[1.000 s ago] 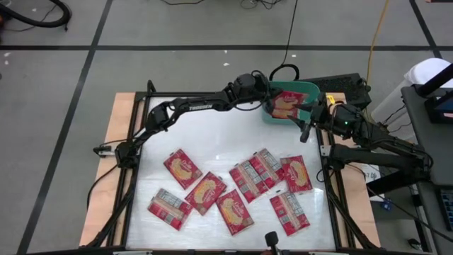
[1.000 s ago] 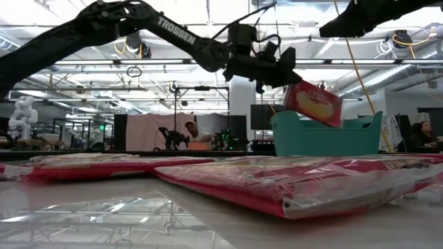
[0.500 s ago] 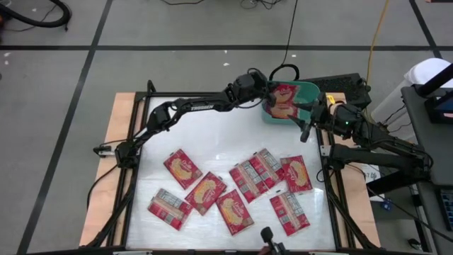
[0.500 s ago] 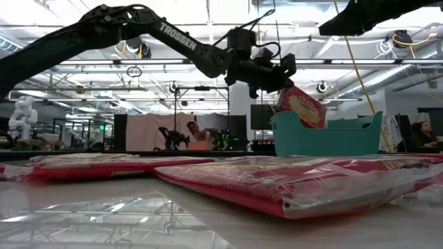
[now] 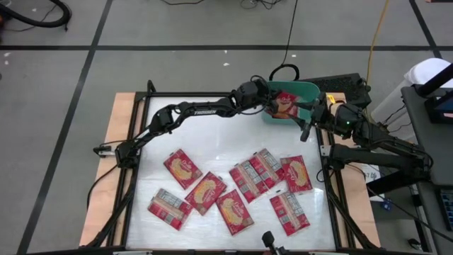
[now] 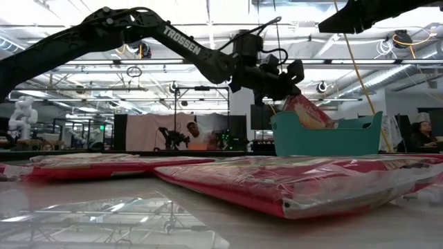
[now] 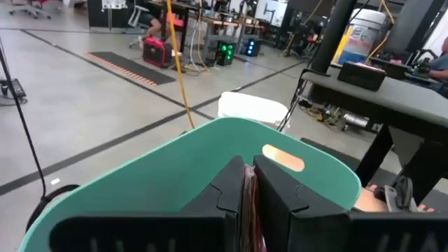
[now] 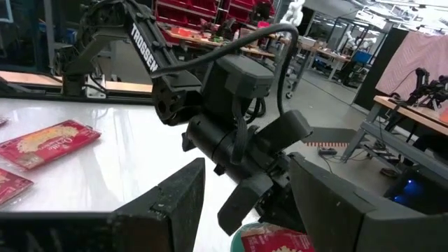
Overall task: Sort popcorn bags into baskets
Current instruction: Put the red popcorn bag into the green bin
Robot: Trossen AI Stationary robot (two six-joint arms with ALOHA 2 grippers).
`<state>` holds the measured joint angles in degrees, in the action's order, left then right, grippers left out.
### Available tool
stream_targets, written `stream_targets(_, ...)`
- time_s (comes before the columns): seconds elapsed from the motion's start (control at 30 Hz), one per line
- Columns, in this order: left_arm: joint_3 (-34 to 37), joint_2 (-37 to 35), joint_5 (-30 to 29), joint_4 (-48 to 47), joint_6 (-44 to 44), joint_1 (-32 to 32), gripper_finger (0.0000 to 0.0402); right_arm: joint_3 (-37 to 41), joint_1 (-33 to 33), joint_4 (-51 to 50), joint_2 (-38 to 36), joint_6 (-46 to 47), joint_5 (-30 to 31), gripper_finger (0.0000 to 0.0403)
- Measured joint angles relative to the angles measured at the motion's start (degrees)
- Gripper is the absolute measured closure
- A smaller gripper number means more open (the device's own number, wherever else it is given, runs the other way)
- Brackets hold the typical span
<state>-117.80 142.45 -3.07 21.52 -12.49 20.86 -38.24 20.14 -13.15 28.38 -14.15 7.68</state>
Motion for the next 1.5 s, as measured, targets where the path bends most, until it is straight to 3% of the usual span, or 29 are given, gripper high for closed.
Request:
stream_targets(0.17, 0.0, 0.0, -0.4, 3.2, 0.0, 0.0, 0.0371, 0.0, 0.0, 0.0, 0.0, -0.3, 0.0, 0.0202)
stream_targets(0.33, 0.0, 0.0, -6.9, 9.0, -0.7, -0.6, 0.0371, 0.0, 0.0, 0.4, 0.0, -0.3, 0.0, 0.0202)
stream_targets(0.63, 0.0, 0.0, -8.8, 4.8, 3.1, -2.0, 0.037, 0.0, 0.0, 1.9, 0.0, -0.7, 0.0, 0.0202)
stream_targets(1.03, 0.0, 0.0, -9.5, 0.9, -2.2, -0.9, 0.0367, 0.0, 0.0, 1.8, 0.0, -0.7, 0.0, 0.0202)
stream_targets(1.33, 0.0, -0.1, -12.1, -1.1, -3.0, -0.9, 0.0273, 0.0, 0.0, 1.7, 0.0, -1.1, 0.0, 0.0202)
stream_targets(1.5, 0.0, -0.1, -12.5, -1.2, -1.5, -0.7, 0.0262, 0.0, 0.0, 1.6, 0.0, -0.8, 0.0, 0.0202)
